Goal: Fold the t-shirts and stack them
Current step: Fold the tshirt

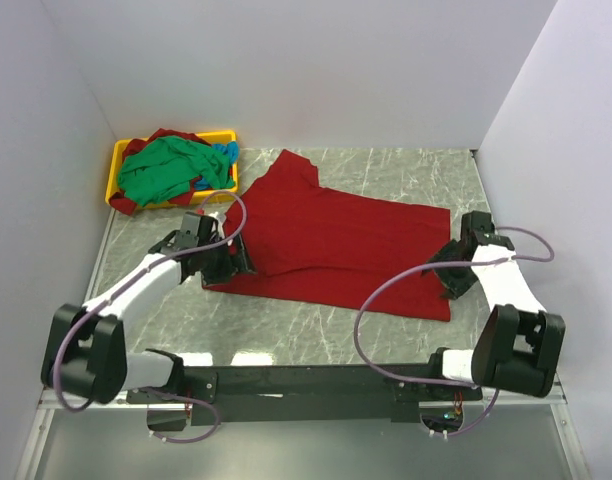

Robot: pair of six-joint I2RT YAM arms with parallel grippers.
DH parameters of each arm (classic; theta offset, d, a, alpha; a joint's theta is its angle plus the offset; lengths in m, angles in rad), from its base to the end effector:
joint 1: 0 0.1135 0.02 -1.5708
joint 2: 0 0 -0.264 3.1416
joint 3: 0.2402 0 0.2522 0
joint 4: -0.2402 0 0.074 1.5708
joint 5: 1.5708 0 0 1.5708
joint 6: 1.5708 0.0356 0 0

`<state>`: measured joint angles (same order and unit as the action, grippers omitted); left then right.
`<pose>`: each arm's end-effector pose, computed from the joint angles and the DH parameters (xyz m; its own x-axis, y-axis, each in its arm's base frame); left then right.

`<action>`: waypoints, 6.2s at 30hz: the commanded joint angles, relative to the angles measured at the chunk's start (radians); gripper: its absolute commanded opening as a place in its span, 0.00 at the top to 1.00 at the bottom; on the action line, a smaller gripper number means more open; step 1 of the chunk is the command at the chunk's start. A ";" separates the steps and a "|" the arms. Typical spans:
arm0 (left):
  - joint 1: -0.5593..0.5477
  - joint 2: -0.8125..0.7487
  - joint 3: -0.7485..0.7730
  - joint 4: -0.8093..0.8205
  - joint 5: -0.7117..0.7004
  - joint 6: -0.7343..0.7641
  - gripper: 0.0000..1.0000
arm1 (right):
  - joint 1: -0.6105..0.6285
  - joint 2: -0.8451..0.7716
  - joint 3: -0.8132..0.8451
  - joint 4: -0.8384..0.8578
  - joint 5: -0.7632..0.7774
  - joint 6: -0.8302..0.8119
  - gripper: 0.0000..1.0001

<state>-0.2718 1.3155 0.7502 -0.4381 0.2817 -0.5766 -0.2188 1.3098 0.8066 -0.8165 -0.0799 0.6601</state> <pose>0.2386 -0.0768 0.1971 -0.9001 -0.2928 -0.3227 -0.1060 0.8655 -0.4895 0.2179 -0.0455 0.1969 -0.6261 0.7654 -0.1489 0.7354 0.6431 0.2134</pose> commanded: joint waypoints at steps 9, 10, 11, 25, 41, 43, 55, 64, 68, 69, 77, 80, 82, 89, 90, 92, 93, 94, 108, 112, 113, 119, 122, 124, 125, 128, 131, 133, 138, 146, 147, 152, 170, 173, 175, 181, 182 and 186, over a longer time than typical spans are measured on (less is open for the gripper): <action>-0.237 0.233 0.271 -0.073 -0.260 -0.130 0.35 | 0.186 -0.009 0.218 0.140 -0.001 -0.056 0.31; -0.251 0.263 0.294 -0.092 -0.269 -0.138 0.38 | 0.190 0.018 0.223 0.151 -0.017 -0.066 0.31; -0.274 0.290 0.316 -0.102 -0.279 -0.150 0.41 | 0.191 0.034 0.230 0.163 -0.027 -0.086 0.31; -0.329 0.455 0.499 -0.297 -0.432 -0.233 0.54 | 0.193 0.077 0.197 0.148 -0.089 -0.155 0.32; -0.345 0.559 0.567 -0.254 -0.480 -0.209 0.65 | 0.193 0.117 0.197 0.149 -0.130 -0.172 0.32; -0.343 0.561 0.574 -0.261 -0.490 -0.204 0.71 | 0.193 0.105 0.190 0.154 -0.135 -0.171 0.32; -0.345 0.620 0.693 -0.272 -0.495 -0.131 0.99 | 0.193 0.097 0.189 0.145 -0.116 -0.174 0.32; -0.343 0.731 0.870 -0.317 -0.509 -0.063 0.99 | 0.193 0.121 0.209 0.145 -0.110 -0.166 0.32; -0.345 0.772 0.922 -0.317 -0.493 -0.036 0.99 | 0.193 0.134 0.215 0.146 -0.106 -0.163 0.32; -0.343 0.781 0.934 -0.318 -0.492 -0.032 0.99 | 0.193 0.140 0.217 0.148 -0.106 -0.163 0.32; -0.345 0.855 1.043 -0.327 -0.470 0.018 0.99 | 0.193 0.170 0.236 0.143 -0.103 -0.160 0.32; -0.343 0.876 1.072 -0.335 -0.464 0.030 0.99 | 0.193 0.180 0.240 0.140 -0.097 -0.160 0.32; -0.343 0.883 1.083 -0.335 -0.458 0.035 0.99 | 0.193 0.183 0.240 0.140 -0.096 -0.160 0.32; -0.343 0.880 1.081 -0.303 -0.427 0.044 0.99 | 0.193 0.189 0.243 0.132 -0.090 -0.162 0.32; -0.343 0.878 1.081 -0.300 -0.421 0.044 0.99 | 0.193 0.190 0.243 0.131 -0.089 -0.162 0.32; -0.343 0.878 1.084 -0.301 -0.417 0.046 0.99 | 0.193 0.190 0.240 0.131 -0.087 -0.162 0.32; -0.343 0.878 1.086 -0.301 -0.412 0.046 0.99 | 0.193 0.190 0.238 0.131 -0.087 -0.162 0.33; -0.345 0.878 1.086 -0.300 -0.408 0.046 0.99 | 0.193 0.190 0.238 0.129 -0.087 -0.163 0.32; -0.345 0.900 1.117 -0.297 -0.397 0.029 0.89 | 0.193 0.197 0.261 0.103 -0.060 -0.175 0.32; -0.343 0.913 1.144 -0.315 -0.368 0.012 0.74 | 0.193 0.203 0.273 0.093 -0.058 -0.185 0.32; -0.343 0.907 1.144 -0.309 -0.362 0.006 0.68 | 0.193 0.203 0.275 0.091 -0.057 -0.186 0.33; -0.343 0.834 1.109 -0.260 -0.345 -0.028 0.59 | 0.193 0.210 0.278 0.089 -0.049 -0.191 0.33; -0.342 0.797 1.104 -0.248 -0.352 -0.035 0.58 | 0.193 0.216 0.286 0.099 -0.046 -0.194 0.33; -0.336 0.748 1.075 -0.205 -0.336 -0.049 0.53 | 0.193 0.220 0.299 0.103 -0.046 -0.195 0.33; -0.333 0.728 1.063 -0.183 -0.325 -0.054 0.49 | 0.194 0.223 0.304 0.105 -0.046 -0.195 0.33; -0.310 0.660 1.003 -0.099 -0.290 -0.077 0.40 | 0.197 0.227 0.322 0.106 -0.046 -0.197 0.33; -0.261 0.622 0.931 -0.056 -0.271 -0.103 0.39 | 0.211 0.239 0.339 0.112 -0.029 -0.206 0.33; -0.212 0.622 0.890 -0.079 -0.279 -0.115 0.40 | 0.214 0.256 0.359 0.119 -0.011 -0.227 0.33; -0.121 0.593 0.735 -0.015 -0.260 -0.071 0.38 | 0.248 0.344 0.384 0.154 -0.020 -0.243 0.34; -0.090 0.640 0.660 0.058 -0.200 -0.042 0.36 | 0.248 0.506 0.430 0.191 -0.024 -0.272 0.35; -0.090 0.643 0.638 0.059 -0.197 -0.039 0.37 | 0.248 0.520 0.433 0.194 -0.023 -0.277 0.35; -0.089 0.659 0.562 0.073 -0.196 -0.052 0.38 | 0.245 0.585 0.428 0.195 -0.037 -0.271 0.36; -0.161 0.493 0.232 0.085 -0.226 -0.173 0.37 | 0.184 0.500 0.238 0.089 -0.047 -0.197 0.40; -0.214 0.464 0.201 0.052 -0.256 -0.207 0.36 | 0.174 0.471 0.195 0.085 -0.050 -0.188 0.40; -0.239 0.442 0.178 0.042 -0.266 -0.227 0.36 | 0.171 0.450 0.164 0.080 -0.049 -0.188 0.39; -0.306 0.389 0.107 -0.008 -0.279 -0.295 0.36 | 0.167 0.398 0.124 0.053 -0.024 -0.197 0.39; -0.317 0.378 0.100 -0.028 -0.309 -0.301 0.36 | 0.167 0.394 0.137 0.047 -0.021 -0.200 0.39; -0.325 0.309 0.110 -0.069 -0.341 -0.292 0.34 | 0.167 0.372 0.201 -0.001 -0.006 -0.206 0.38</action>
<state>-0.5858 1.6341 0.9028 -0.3004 -0.0246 -0.8543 -0.0448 1.6859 0.9874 -0.7292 -0.1432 0.4728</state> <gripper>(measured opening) 0.654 0.616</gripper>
